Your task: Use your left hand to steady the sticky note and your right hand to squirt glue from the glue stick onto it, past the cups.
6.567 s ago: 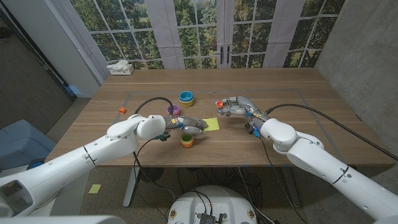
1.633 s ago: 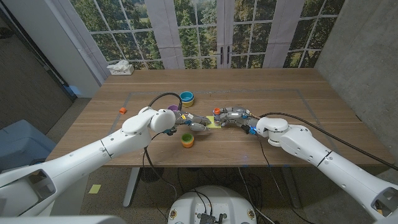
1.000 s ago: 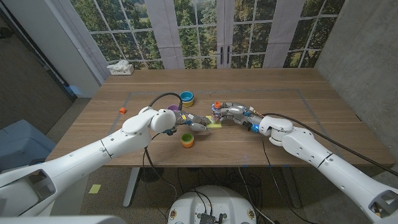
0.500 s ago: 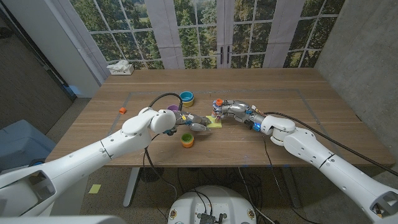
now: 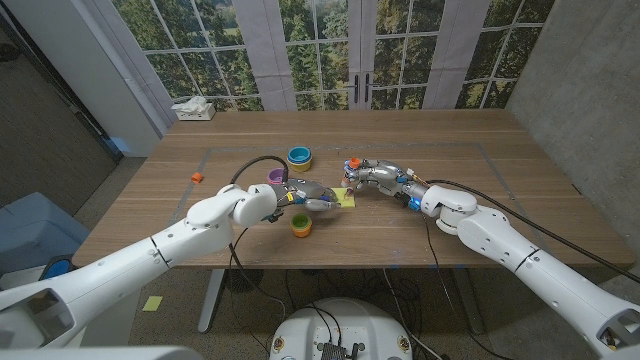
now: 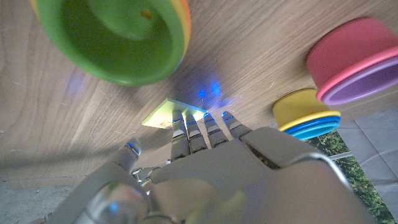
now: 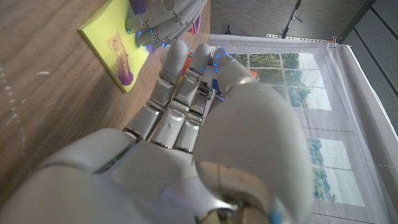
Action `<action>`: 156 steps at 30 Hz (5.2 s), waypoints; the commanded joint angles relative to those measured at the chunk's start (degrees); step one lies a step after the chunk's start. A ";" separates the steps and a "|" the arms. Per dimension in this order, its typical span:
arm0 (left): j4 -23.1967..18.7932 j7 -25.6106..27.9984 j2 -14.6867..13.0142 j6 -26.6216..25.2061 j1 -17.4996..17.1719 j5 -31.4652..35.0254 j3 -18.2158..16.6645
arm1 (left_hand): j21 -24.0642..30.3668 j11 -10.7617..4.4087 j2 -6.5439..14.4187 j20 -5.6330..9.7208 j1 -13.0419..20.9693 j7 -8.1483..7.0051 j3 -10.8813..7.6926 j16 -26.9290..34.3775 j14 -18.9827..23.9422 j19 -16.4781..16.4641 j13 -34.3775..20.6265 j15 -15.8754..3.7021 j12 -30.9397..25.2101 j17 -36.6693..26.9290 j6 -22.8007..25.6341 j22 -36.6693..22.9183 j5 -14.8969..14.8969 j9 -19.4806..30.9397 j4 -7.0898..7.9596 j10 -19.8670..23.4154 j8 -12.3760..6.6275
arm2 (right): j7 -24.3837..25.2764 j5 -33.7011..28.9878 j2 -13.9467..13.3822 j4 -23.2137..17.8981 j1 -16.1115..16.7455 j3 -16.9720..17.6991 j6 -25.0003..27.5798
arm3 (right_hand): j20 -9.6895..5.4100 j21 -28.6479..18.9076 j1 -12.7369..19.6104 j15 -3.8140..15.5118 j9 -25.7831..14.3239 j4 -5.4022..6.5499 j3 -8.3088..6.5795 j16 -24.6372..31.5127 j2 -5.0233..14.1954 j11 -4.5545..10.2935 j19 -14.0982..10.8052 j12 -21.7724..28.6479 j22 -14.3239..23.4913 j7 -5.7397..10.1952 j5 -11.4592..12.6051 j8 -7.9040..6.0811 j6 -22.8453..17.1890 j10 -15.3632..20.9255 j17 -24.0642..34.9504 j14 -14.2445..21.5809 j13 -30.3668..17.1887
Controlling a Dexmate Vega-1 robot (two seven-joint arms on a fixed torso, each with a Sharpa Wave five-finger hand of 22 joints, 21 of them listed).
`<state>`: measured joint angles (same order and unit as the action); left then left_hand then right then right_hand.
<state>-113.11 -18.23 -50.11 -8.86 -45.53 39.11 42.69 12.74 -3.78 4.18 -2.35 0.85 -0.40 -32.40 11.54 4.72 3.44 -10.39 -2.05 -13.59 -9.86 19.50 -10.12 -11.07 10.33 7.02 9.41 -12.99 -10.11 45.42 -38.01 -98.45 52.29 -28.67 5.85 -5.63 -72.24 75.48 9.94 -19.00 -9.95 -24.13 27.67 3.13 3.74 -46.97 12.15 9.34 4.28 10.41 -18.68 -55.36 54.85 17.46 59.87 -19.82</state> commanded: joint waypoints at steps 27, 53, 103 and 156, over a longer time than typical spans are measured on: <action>1.73 26.73 1.37 5.64 -9.42 1.22 -6.69 | 4.75 3.13 6.34 0.15 4.97 4.89 -8.60 3.59 21.03 -18.79 -2.61 -0.62 -4.03 -2.30 13.82 -1.21 0.81 2.20 -7.36 21.38 -2.72 | 3.32 -3.05 0.55 0.29 1.17 1.14 -4.85 | -5.45 0.72 -0.69 2.53 -0.34 0.45 -0.42 0.15 1.18 -3.50 -0.66 0.46 0.13 -5.25 0.30 -0.14 -6.24 3.53 0.29 -0.10 -0.29; 7.60 38.81 7.48 14.22 -14.53 -18.89 -13.18 | 5.69 2.68 6.00 -0.57 8.32 2.04 -9.24 4.81 19.25 -19.23 -4.85 -0.40 -0.60 -4.87 2.27 -1.93 0.57 2.95 -10.08 12.70 0.42 | 16.60 -19.19 0.62 -1.05 2.59 0.72 -10.15 | -5.56 1.22 -0.56 2.70 -0.13 0.32 -0.35 0.22 1.10 -3.18 -0.68 0.43 0.20 -4.51 0.20 0.21 -6.27 3.39 0.64 -0.54 -0.54; 15.08 23.75 11.38 23.68 -13.37 -55.27 -17.56 | 1.97 -2.54 3.67 2.88 5.32 -4.20 -7.81 -1.72 -2.59 -12.70 0.10 -3.03 3.45 0.00 -14.22 -0.57 1.26 -0.41 -13.01 -8.66 3.40 | 39.72 -53.10 2.49 -2.88 3.81 -1.18 -4.21 | -5.72 1.32 -0.30 2.98 0.45 0.36 -0.07 0.28 0.94 -2.32 -1.46 0.22 0.34 -3.62 -0.11 0.90 -6.48 2.99 0.95 -0.53 -0.62; 16.46 18.47 12.26 24.31 -13.90 -68.00 -19.15 | 1.27 -2.27 2.98 3.13 4.36 -3.01 -6.91 -1.54 -4.12 -12.64 0.21 -2.87 3.01 0.11 -15.24 -0.48 1.05 -0.49 -13.76 -9.80 2.74 | 49.75 -83.31 1.69 7.69 -4.54 -13.61 14.33 | -5.66 1.41 0.84 3.23 1.01 0.23 0.10 -0.03 0.28 -1.54 -1.49 0.18 0.37 -3.00 -0.46 1.26 -7.39 3.44 0.73 0.04 -0.56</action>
<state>-96.81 0.70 -37.99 15.44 -59.25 -27.62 23.67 14.19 -6.03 6.04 0.52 5.59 -3.68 -39.12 9.59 0.81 -9.02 -10.13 -2.05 -10.20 -9.59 3.88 -10.67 -9.74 9.88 -6.35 -0.23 -9.98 40.10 -34.61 -35.36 -92.86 49.69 -39.77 18.64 -5.94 -70.97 75.48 9.83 -17.95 -9.88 -24.04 27.78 3.12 4.20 -48.10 11.95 9.45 4.85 9.69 -17.26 -57.52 55.31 18.07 59.38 -20.35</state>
